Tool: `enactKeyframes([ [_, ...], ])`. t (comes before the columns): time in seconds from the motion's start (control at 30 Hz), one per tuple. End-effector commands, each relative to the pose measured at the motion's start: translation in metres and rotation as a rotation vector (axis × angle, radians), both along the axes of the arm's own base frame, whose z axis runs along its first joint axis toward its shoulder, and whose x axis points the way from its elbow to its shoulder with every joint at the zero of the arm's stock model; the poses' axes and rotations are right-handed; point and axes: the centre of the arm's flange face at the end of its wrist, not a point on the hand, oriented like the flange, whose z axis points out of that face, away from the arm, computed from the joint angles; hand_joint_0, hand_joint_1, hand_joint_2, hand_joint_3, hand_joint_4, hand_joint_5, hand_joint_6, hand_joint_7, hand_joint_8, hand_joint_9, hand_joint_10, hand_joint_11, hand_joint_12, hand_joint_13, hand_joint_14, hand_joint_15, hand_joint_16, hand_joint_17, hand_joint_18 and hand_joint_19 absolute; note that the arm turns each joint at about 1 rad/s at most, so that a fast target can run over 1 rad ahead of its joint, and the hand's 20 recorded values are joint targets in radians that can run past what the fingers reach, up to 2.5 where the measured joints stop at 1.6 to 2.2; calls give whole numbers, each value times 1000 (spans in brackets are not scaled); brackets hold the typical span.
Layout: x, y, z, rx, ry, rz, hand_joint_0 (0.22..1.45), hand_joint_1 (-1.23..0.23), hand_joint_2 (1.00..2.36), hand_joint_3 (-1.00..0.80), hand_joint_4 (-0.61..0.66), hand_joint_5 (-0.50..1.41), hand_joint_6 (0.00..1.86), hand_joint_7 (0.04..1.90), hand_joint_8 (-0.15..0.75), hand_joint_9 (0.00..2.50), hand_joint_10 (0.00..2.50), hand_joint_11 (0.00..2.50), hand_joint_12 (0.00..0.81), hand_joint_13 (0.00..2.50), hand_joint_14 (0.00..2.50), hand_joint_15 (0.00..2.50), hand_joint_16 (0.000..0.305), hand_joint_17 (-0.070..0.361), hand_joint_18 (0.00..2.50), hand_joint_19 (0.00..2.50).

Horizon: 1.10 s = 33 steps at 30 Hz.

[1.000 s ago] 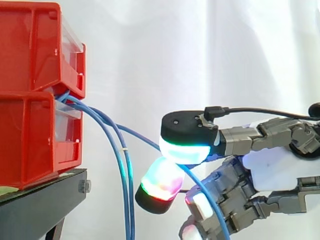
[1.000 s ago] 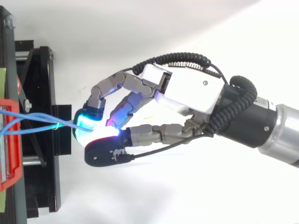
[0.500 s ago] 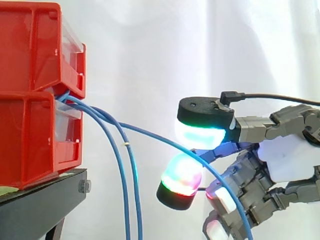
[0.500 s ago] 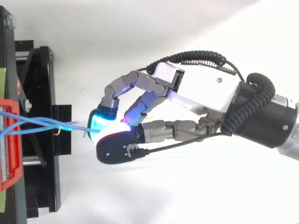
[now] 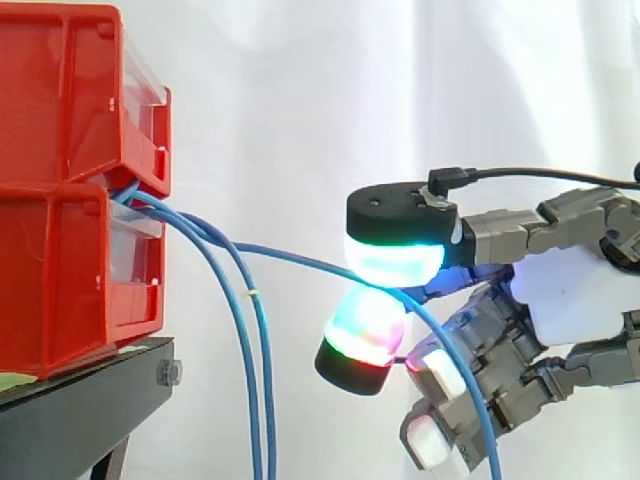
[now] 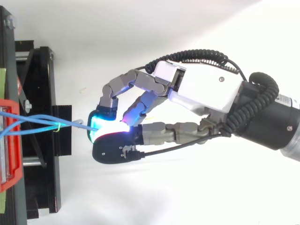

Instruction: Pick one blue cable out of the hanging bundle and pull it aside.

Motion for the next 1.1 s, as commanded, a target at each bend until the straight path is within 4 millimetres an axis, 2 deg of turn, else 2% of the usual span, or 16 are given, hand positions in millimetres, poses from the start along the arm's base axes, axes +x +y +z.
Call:
enactKeyframes([
  [0.0, 1, 1, 4, -1, 3, 0, 580, -722, 1013, -56, 17, -91, 941, 919, 308, 1183, 26, 816, 372, 950, 23, 593, 63, 142, 773, 450],
  [0.3, 3, -2, 34, -9, 35, -3, 601, -781, 1000, 46, -75, -74, 939, 984, 320, 1212, 22, 795, 384, 968, 22, 575, 68, 152, 815, 425],
  [0.4, 1, -4, 37, -15, 52, -12, 598, -798, 1083, 62, -167, -68, 940, 1027, 316, 1216, 23, 785, 377, 977, 21, 589, 66, 149, 826, 419],
  [0.5, 0, -4, 36, -17, 63, -9, 582, -809, 1224, 57, -242, -66, 944, 1067, 307, 1231, 23, 772, 368, 991, 21, 588, 65, 147, 839, 416],
  [0.6, 0, -6, 36, -18, 64, -15, 594, -829, 1275, 61, -318, -66, 951, 1079, 292, 1239, 24, 774, 353, 997, 21, 593, 63, 142, 839, 415],
  [0.7, 0, -6, 36, -19, 65, -15, 605, -819, 1224, 65, -313, -72, 957, 1043, 287, 1242, 26, 768, 351, 998, 22, 603, 62, 140, 836, 421],
  [0.87, 0, -6, 35, -17, 68, -9, 666, -823, 1068, 76, -325, -82, 965, 1082, 276, 1222, 24, 765, 338, 980, 22, 595, 58, 130, 806, 443],
  [1.07, -2, -5, 31, -9, 73, -10, 622, -752, 1238, -11, -305, -87, 978, 1018, 285, 1210, 24, 778, 346, 986, 24, 621, 59, 133, 810, 476],
])
